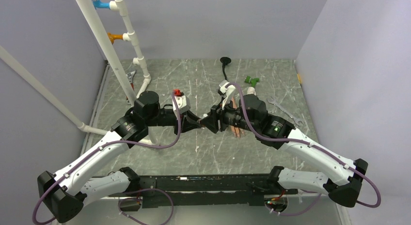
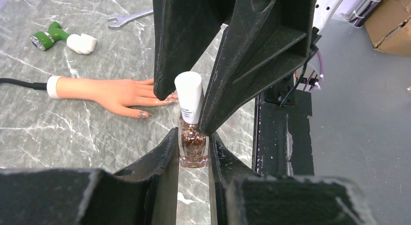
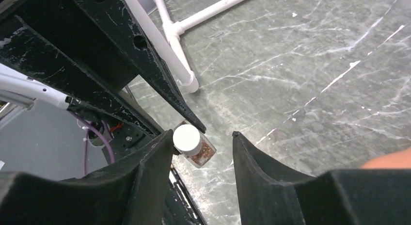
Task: Paint the nails
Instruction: Screw the nail polish bottle.
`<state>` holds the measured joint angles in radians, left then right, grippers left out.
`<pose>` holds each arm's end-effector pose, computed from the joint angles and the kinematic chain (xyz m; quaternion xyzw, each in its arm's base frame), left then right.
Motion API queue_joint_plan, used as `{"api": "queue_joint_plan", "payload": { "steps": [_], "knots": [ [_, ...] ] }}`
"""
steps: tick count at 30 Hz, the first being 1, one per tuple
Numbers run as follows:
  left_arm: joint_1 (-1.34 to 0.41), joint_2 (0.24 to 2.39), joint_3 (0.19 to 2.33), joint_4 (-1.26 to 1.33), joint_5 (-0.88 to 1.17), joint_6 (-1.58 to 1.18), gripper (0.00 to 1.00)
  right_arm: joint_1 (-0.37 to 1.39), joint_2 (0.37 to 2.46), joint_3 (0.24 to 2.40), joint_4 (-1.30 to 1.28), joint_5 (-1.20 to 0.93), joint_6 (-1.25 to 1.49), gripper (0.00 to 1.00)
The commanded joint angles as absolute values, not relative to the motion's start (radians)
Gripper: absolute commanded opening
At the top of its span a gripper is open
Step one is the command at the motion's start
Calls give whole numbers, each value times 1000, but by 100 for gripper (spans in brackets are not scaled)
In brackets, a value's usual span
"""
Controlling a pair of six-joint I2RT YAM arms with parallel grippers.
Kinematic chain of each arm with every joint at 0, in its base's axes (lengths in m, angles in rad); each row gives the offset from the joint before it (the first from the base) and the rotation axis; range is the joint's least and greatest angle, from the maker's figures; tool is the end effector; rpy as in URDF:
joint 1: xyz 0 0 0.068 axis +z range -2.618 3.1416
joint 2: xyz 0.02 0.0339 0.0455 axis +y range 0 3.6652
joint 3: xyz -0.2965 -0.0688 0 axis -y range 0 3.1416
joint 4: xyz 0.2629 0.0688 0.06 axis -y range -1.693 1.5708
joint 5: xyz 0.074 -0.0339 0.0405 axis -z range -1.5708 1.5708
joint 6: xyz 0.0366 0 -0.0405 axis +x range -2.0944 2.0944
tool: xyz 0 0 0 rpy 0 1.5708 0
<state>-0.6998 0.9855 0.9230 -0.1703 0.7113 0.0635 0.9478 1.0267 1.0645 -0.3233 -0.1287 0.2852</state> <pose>0.1539 -0.1608 0.3806 0.4743 0.6020 -0.4413 0.4668 0.1320 0.1918 0.4060 -0.2963 0.7429 0.3878 0.4582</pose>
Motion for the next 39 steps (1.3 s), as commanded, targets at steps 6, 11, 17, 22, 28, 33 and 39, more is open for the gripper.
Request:
{"api": "queue_joint_plan", "payload": {
  "steps": [6, 11, 17, 22, 28, 33, 39],
  "knots": [
    [-705, 985, 954, -79, 715, 64, 0, 957, 963, 1085, -333, -177, 255, 84],
    [-704, 986, 954, -81, 719, 69, 0, 955, 879, 1056, -337, -187, 202, 94],
    [-705, 994, 959, -86, 761, 75, 0, 949, 832, 1037, -318, -277, 150, 96],
    [-705, 986, 950, -72, 808, 82, 0, 919, 831, 1019, -285, -353, 90, 94],
    [-705, 993, 957, -83, 862, 98, 0, 831, 860, 1035, -272, -500, 28, 82],
    [-704, 998, 963, -95, 872, 108, 0, 807, 863, 1036, -260, -537, -26, 76],
    [-704, 1001, 967, -102, 874, 109, 0, 790, 893, 1035, -226, -577, -30, 61]
  ]
}}
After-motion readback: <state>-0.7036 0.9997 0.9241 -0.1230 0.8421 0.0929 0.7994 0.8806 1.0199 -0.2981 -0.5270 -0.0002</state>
